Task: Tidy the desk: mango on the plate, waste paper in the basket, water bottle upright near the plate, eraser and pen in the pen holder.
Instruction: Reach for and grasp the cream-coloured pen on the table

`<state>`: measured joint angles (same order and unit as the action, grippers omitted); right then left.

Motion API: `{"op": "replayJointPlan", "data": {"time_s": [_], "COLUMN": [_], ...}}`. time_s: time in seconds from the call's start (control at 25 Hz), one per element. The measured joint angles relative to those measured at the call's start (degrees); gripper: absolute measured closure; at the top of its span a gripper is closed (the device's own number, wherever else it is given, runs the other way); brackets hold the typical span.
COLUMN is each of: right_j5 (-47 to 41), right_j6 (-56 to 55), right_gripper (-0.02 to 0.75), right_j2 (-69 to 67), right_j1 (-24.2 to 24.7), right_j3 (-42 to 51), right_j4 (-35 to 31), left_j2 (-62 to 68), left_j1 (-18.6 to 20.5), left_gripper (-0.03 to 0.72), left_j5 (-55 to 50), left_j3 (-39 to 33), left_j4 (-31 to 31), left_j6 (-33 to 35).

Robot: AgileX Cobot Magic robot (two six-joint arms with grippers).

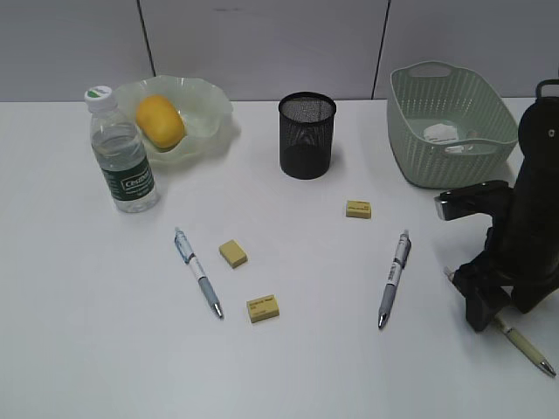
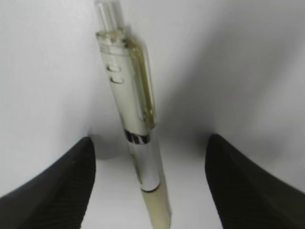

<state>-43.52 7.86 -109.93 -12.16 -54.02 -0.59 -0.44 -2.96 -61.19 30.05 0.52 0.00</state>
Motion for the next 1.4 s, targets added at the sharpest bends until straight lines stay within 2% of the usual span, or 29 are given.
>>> {"op": "replayJointPlan", "data": {"time_s": [1.0,1.12,1.32,1.4], "right_j5": [0.4,0.1,-1.0,-1.1], "right_j6": [-1.0,-2.1,-2.9,-2.9], "right_gripper": [0.189,0.288,0.612,0.625], "right_j2": [-1.0,-1.1,-1.2,-1.2], "right_j1": [0.0,0.0,0.0,0.0], "right_j3": [-0.2,-0.2,-0.3,-0.3], "right_j4": [0.6,0.6,0.6,0.6], "left_j2": [0.0,0.0,0.0,0.0], "left_j1": [0.0,0.0,0.0,0.0], "left_gripper": [0.449,0.449,0.449,0.449], "left_j5": [0.0,0.0,0.0,0.0], "left_j3": [0.0,0.0,0.0,0.0], "left_j4": [0.0,0.0,0.1,0.1], "left_j6": [0.0,0.0,0.0,0.0]}}
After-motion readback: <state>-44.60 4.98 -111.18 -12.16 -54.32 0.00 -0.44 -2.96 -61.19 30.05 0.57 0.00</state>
